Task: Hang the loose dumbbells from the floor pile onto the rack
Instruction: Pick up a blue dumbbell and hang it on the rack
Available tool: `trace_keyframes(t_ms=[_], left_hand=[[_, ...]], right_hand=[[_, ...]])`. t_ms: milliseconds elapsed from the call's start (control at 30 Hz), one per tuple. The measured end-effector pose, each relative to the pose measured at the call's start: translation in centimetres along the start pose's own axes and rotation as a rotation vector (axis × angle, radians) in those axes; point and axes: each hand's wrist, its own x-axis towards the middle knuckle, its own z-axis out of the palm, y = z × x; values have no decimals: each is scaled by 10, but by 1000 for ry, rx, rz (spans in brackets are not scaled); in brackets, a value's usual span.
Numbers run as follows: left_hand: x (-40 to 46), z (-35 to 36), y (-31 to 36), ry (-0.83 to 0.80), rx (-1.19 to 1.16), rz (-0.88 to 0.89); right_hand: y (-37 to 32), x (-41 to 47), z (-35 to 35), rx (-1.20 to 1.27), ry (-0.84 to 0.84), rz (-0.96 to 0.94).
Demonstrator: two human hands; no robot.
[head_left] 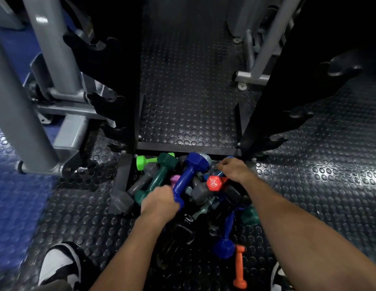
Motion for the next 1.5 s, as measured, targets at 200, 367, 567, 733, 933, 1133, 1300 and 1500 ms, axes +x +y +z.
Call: trace_keyframes(t_ms=[200,367,567,733,933,1133,1300,1500], left_hand=[[46,-1,28,155,-224,262],[78,21,26,34,113,341],[86,40,9,-28,323,348],[90,49,6,35,331,358],[93,57,3,103,339,387],[99,58,2,101,368,379],[104,59,2,49,323,369],[103,54,3,-17,322,360]], right_hand=[[-1,8,-6,-35,23,-1],[3,23,-9,-187,39,-56],[12,49,4,-453,-51,-179],[19,72,12,-618,-66,-234],[28,85,-1,-573,-3,-135],[41,89,6,-415,14,-7],[46,93,14,-263,99,58],[42,88,2,-279,89,-53]])
